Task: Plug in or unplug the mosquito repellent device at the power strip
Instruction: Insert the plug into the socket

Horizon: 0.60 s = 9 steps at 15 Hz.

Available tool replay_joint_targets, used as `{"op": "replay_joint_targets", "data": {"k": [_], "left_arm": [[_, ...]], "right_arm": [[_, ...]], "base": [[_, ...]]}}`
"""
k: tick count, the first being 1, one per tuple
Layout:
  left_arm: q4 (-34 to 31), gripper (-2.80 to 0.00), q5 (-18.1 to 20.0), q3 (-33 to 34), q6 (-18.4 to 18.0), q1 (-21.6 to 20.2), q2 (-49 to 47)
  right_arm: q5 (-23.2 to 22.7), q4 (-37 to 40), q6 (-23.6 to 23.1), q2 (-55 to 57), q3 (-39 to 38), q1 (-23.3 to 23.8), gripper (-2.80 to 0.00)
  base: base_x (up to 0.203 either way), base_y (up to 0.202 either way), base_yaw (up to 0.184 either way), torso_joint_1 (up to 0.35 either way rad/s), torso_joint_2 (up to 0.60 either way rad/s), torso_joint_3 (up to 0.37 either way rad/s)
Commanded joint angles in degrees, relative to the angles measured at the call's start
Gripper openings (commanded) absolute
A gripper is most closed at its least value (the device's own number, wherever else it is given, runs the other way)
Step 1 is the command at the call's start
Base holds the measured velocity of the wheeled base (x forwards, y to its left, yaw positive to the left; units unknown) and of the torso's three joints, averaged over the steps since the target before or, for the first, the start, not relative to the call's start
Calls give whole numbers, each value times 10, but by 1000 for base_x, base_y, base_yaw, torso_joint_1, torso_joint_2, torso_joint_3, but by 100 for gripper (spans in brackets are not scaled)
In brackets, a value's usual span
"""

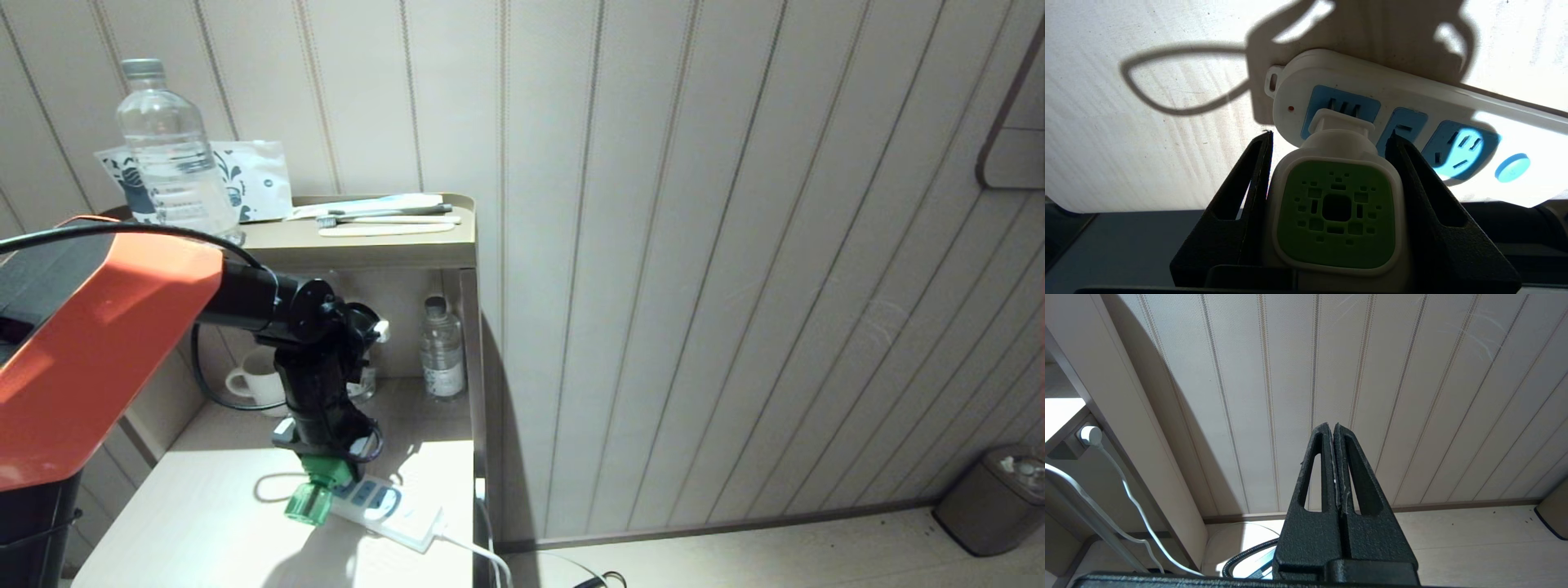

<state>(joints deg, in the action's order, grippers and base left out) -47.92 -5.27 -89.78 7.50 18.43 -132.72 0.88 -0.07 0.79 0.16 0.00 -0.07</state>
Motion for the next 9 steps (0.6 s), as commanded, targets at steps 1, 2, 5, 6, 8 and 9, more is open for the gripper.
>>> {"op": "replay_joint_targets", "data": {"k": [1, 2, 5, 6, 8, 9], "left_arm": [[2, -280, -3, -12, 0, -1, -13], [-2, -280, -17, -17, -1, -1, -15], [-20, -280, -34, -22, 3, -1, -19], [-24, -280, -36, -26, 7, 0, -23], [-23, -280, -37, -27, 10, -1, -25], [-21, -280, -38, -30, 10, 0, -26]], "right_arm": [[0, 0, 0, 0, 0, 0, -280], [0, 0, 0, 0, 0, 0, -280], [0, 0, 0, 0, 0, 0, -280], [0, 0, 0, 0, 0, -1, -280], [0, 0, 0, 0, 0, 0, -280], [0, 0, 0, 0, 0, 0, -280]], "base": [[0, 0, 0, 0, 0, 0], [0, 0, 0, 0, 0, 0], [0, 0, 0, 0, 0, 0], [0, 0, 0, 0, 0, 0], [0, 0, 0, 0, 0, 0], [0, 0, 0, 0, 0, 0]]}}
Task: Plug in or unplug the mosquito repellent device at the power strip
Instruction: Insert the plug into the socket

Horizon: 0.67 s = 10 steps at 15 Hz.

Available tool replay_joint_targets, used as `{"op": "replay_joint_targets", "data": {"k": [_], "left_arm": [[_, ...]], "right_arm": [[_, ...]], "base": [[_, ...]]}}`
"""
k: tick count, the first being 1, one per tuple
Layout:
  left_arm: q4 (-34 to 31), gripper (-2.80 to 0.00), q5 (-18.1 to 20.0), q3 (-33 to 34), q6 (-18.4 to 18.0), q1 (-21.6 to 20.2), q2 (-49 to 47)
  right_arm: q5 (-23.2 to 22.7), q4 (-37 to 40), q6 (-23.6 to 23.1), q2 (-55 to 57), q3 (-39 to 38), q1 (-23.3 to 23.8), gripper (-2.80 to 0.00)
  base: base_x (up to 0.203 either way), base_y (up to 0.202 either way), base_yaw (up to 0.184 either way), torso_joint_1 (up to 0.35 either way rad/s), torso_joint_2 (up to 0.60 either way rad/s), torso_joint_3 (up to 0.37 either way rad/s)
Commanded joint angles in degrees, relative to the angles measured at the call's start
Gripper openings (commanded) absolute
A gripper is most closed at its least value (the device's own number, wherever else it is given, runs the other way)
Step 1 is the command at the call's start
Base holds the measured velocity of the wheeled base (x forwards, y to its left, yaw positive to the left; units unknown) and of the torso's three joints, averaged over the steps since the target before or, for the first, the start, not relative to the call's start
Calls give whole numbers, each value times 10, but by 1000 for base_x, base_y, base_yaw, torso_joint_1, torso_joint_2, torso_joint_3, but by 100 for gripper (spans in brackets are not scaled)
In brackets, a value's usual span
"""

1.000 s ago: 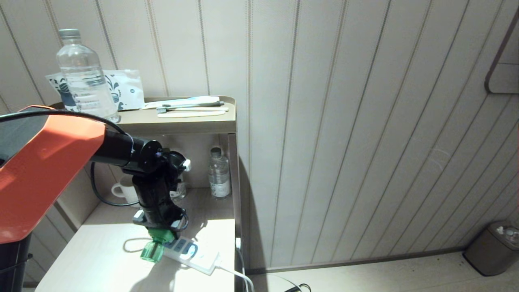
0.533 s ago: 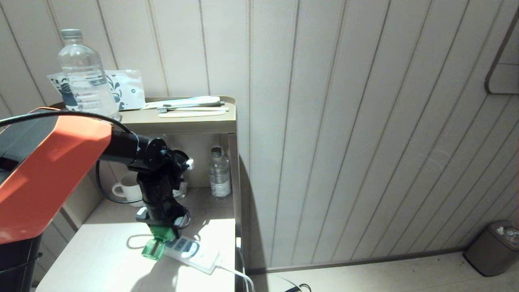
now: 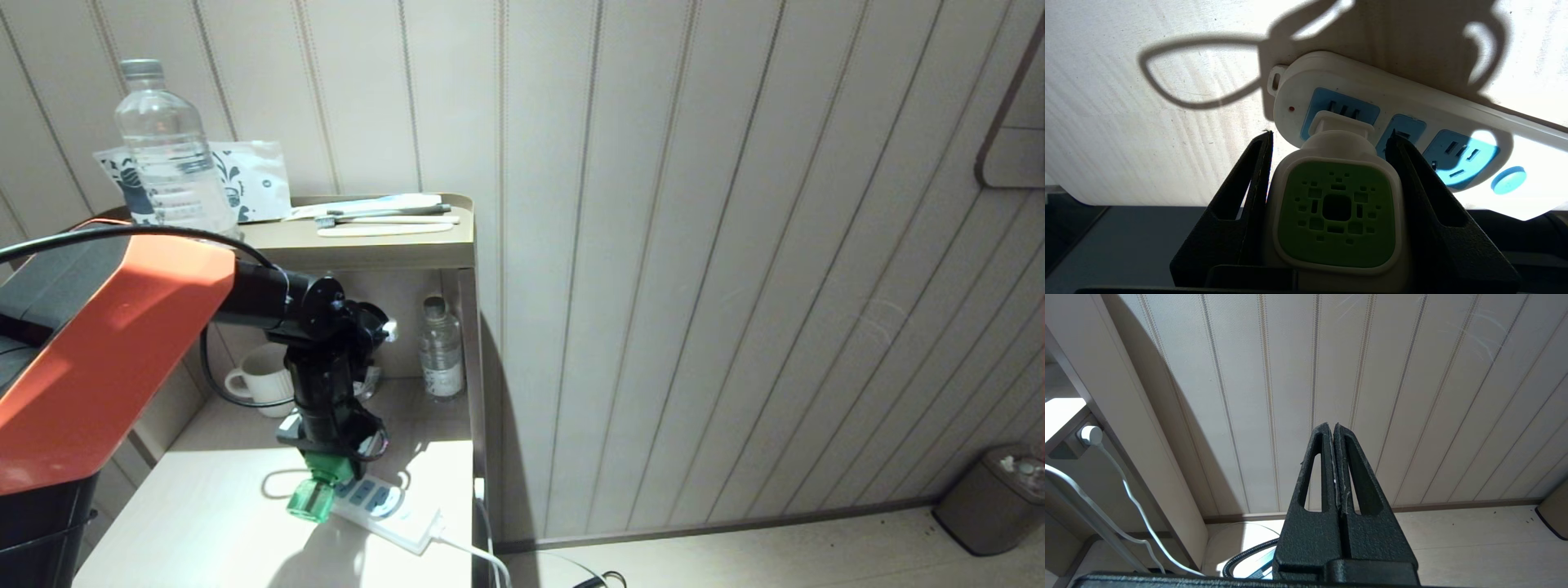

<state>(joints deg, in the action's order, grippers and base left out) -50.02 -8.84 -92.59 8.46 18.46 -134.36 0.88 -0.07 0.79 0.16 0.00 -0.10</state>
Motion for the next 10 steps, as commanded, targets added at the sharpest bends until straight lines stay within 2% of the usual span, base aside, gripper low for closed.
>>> {"op": "replay_joint_targets", "data": {"k": [1, 7, 8, 10], "left_arm": [[-2, -280, -2, -9, 1, -1, -10], [2, -280, 11, -11, 2, -4, -4], [3, -280, 20, -11, 12, -4, -3], [24, -280, 30, -5, 55, -5, -6]], "right_arm": [[0, 0, 0, 0, 0, 0, -280], [0, 0, 0, 0, 0, 0, -280], [0, 0, 0, 0, 0, -1, -280], [0, 0, 0, 0, 0, 0, -280]], "base": [[0, 0, 0, 0, 0, 0], [0, 0, 0, 0, 0, 0], [0, 0, 0, 0, 0, 0], [0, 0, 0, 0, 0, 0]]}}
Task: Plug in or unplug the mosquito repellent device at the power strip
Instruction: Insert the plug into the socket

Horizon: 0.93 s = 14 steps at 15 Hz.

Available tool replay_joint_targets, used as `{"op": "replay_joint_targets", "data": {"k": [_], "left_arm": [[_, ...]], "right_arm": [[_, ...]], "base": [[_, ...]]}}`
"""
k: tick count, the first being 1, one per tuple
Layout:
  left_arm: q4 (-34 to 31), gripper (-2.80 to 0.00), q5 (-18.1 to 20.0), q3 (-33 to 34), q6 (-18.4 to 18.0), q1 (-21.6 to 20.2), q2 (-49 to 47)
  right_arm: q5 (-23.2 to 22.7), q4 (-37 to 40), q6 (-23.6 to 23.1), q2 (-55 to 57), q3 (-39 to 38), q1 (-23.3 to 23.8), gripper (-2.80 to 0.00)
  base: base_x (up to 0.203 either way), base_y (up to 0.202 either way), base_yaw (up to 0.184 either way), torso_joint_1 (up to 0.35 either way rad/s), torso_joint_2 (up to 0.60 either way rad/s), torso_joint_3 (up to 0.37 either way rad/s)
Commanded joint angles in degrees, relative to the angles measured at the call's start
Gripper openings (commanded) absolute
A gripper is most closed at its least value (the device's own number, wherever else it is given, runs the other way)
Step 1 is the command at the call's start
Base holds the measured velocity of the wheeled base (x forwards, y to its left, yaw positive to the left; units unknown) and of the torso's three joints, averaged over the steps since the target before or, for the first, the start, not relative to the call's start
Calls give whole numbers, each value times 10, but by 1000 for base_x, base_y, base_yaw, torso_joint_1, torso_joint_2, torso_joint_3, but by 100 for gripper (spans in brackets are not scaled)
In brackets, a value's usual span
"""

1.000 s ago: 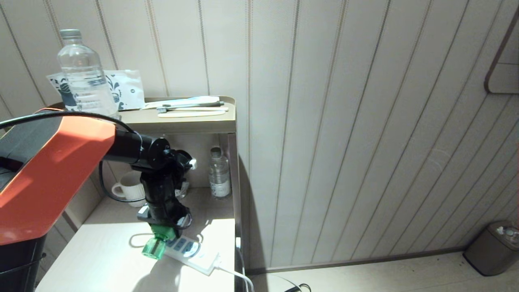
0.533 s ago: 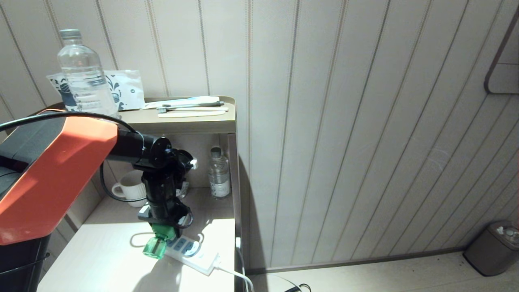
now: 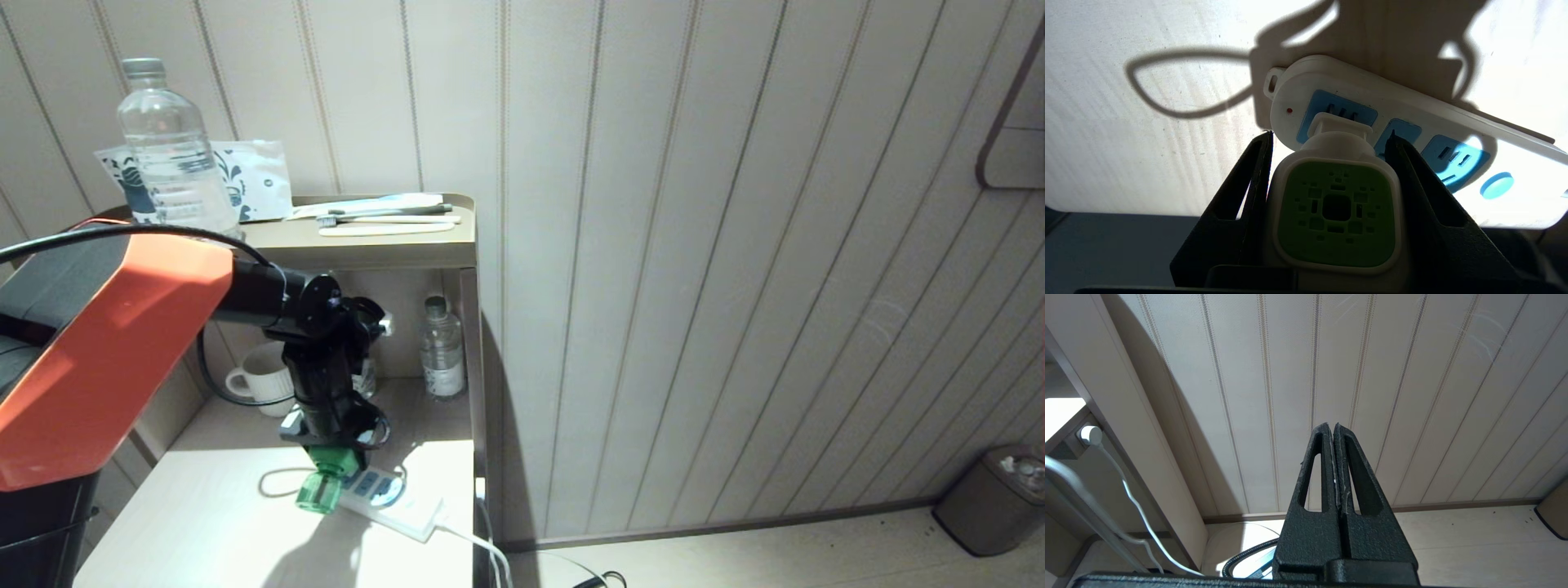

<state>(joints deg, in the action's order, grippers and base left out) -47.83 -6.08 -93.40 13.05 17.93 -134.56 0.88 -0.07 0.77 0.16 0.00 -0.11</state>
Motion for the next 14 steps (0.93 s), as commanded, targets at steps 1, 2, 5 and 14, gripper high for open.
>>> {"op": "replay_joint_targets", "data": {"k": [1, 2, 5, 14], "left_arm": [[12, -280, 4, 6, 17, 0, -6], [15, -280, 5, 15, 17, 0, -6], [17, -280, 6, 17, 17, 0, -5], [7, -280, 7, 19, 11, -7, -2]], "right_arm": [[0, 0, 0, 0, 0, 0, -280], [0, 0, 0, 0, 0, 0, -280], [0, 0, 0, 0, 0, 0, -280], [0, 0, 0, 0, 0, 0, -280]], "base": [[0, 0, 0, 0, 0, 0], [0, 0, 0, 0, 0, 0], [0, 0, 0, 0, 0, 0], [0, 0, 0, 0, 0, 0]]}}
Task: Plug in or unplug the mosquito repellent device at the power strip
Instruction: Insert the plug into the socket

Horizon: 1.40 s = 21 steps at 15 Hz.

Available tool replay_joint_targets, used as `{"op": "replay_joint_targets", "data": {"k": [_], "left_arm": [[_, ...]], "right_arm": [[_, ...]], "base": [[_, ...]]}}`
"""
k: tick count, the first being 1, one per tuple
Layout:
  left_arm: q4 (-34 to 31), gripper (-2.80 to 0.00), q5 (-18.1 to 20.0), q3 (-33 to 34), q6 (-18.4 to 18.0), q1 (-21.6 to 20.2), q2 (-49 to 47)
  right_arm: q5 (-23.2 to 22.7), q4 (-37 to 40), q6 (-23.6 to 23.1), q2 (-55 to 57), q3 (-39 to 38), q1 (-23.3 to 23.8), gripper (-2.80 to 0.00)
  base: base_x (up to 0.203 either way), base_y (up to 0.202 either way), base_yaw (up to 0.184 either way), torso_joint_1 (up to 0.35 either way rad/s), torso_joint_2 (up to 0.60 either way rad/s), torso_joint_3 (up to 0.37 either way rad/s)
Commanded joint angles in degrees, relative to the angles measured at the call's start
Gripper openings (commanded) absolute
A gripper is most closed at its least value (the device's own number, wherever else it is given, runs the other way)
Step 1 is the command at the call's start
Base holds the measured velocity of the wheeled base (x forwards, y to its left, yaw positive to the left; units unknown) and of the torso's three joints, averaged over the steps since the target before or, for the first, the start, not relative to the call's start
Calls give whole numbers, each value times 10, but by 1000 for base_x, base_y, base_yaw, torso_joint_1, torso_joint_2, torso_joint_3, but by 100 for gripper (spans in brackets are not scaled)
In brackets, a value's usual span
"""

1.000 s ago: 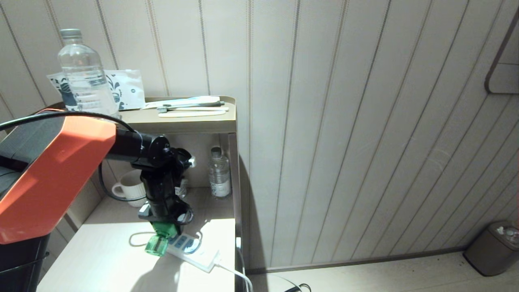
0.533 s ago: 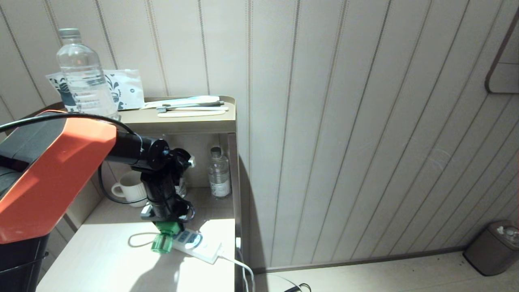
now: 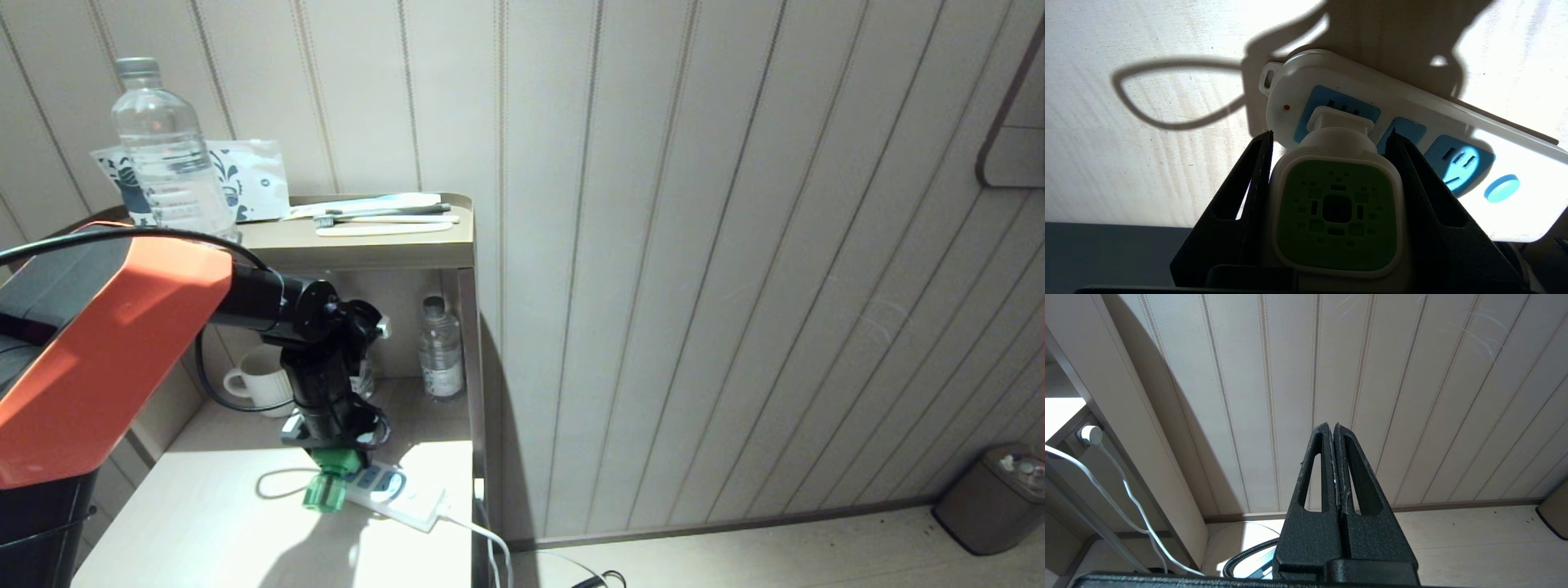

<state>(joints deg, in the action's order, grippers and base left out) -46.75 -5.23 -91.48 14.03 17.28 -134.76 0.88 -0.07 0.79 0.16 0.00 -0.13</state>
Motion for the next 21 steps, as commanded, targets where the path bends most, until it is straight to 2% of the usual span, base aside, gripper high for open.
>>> {"op": "replay_joint_targets", "data": {"k": [1, 3, 4, 7, 12, 17, 21], "left_arm": [[-2, -280, 3, -1, 2, -1, 5], [-3, -280, 22, -1, -1, -4, 9], [-3, 0, 17, -2, -1, -4, 8], [-2, 0, 24, -10, 1, -4, 9], [-1, 0, 15, -12, -1, -5, 11], [-4, 0, 16, -16, -1, -29, 6], [-6, 0, 18, -23, -1, -29, 8]], "right_arm": [[0, 0, 0, 0, 0, 0, -280], [0, 0, 0, 0, 0, 0, -280], [0, 0, 0, 0, 0, 0, -280], [0, 0, 0, 0, 0, 0, -280], [0, 0, 0, 0, 0, 0, -280], [0, 0, 0, 0, 0, 0, -280], [0, 0, 0, 0, 0, 0, -280]], "base": [[0, 0, 0, 0, 0, 0], [0, 0, 0, 0, 0, 0], [0, 0, 0, 0, 0, 0], [0, 0, 0, 0, 0, 0], [0, 0, 0, 0, 0, 0], [0, 0, 0, 0, 0, 0], [0, 0, 0, 0, 0, 0]]}}
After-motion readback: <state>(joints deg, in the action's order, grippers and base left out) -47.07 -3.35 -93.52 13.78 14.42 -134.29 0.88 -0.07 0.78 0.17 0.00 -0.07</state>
